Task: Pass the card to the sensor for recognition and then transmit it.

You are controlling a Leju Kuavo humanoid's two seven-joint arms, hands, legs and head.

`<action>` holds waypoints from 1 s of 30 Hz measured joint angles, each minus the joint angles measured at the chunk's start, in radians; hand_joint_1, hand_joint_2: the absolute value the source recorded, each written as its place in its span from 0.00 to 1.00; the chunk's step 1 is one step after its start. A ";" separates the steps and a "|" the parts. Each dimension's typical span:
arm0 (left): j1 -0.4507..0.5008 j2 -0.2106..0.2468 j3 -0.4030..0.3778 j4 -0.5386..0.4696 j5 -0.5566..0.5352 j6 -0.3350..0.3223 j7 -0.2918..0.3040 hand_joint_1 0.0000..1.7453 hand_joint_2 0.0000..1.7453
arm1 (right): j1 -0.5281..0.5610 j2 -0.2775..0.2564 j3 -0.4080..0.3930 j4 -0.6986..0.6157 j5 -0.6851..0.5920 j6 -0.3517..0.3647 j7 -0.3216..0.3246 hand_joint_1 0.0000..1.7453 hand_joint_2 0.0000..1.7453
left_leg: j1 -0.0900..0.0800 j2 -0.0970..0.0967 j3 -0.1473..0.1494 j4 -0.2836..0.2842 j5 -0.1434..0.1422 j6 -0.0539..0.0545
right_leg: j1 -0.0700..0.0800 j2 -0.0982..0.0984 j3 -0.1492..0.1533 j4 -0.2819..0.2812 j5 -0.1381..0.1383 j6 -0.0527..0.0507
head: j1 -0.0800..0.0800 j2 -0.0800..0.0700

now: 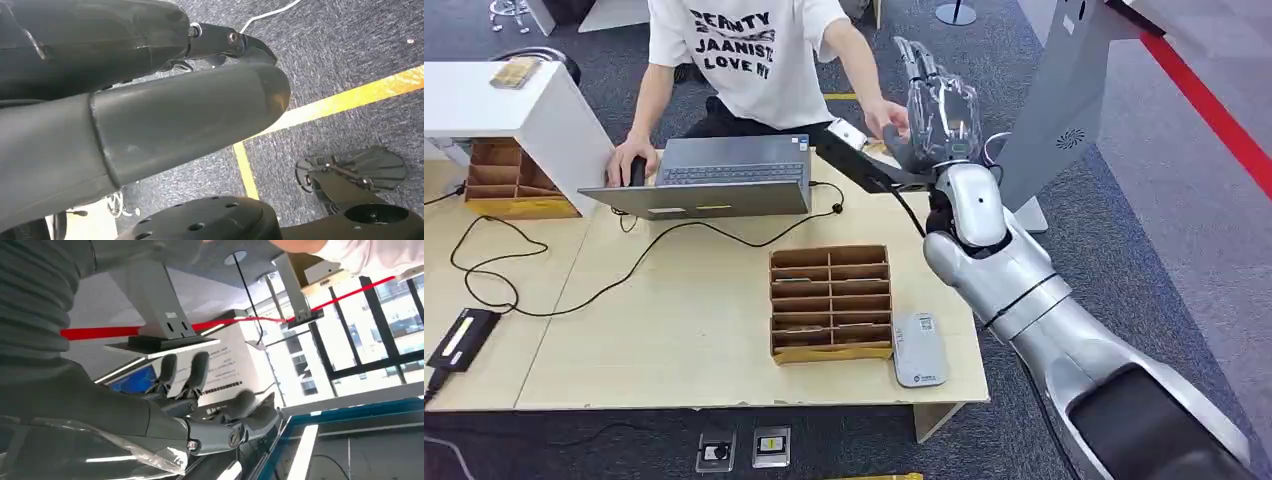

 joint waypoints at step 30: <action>0.023 0.004 0.000 0.000 0.072 0.019 -0.002 0.00 0.00 | 0.377 -0.048 -0.097 -0.527 -0.111 -0.155 -0.124 0.00 1.00 | 0.000 0.000 0.000 0.000 0.000 0.000 | 0.000 0.000 0.000 0.000 0.000 0.000 | 0.000 0.000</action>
